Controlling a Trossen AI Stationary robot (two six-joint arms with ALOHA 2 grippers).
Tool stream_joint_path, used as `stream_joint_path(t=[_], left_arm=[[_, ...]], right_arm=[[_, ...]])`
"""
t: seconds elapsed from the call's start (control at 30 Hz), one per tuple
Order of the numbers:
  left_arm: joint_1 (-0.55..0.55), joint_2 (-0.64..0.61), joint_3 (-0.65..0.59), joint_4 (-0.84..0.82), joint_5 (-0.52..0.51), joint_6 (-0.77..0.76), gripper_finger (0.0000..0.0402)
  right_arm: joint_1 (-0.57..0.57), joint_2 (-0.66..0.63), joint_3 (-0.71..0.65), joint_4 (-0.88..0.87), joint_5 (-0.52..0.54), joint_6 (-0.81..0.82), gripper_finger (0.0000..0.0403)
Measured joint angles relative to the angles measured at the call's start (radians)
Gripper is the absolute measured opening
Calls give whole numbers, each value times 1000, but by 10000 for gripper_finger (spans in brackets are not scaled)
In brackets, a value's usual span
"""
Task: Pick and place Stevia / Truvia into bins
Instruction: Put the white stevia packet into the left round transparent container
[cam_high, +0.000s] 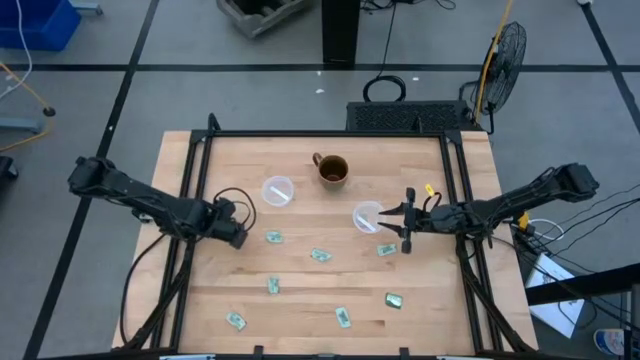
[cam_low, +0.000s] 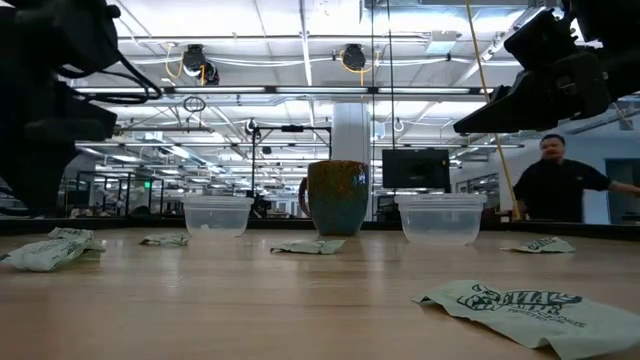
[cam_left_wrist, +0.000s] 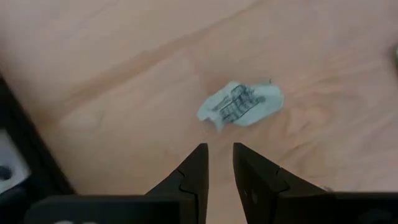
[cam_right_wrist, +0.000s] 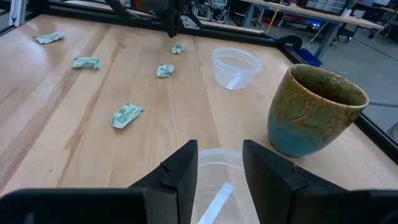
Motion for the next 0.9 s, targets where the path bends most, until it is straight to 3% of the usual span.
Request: stream_joint_path(t=[0.6,0.8,0.9], left_arm=[[93,-4,-145,187,-6,10,75],[93,-5,-144,204,-16,133,10],[92,-4,-145,216,-45,181,8]], right_arm=[[0,0,1,0,1,0,121],[0,0,2,3,1,0,121],[0,0,2,3,1,0,121]])
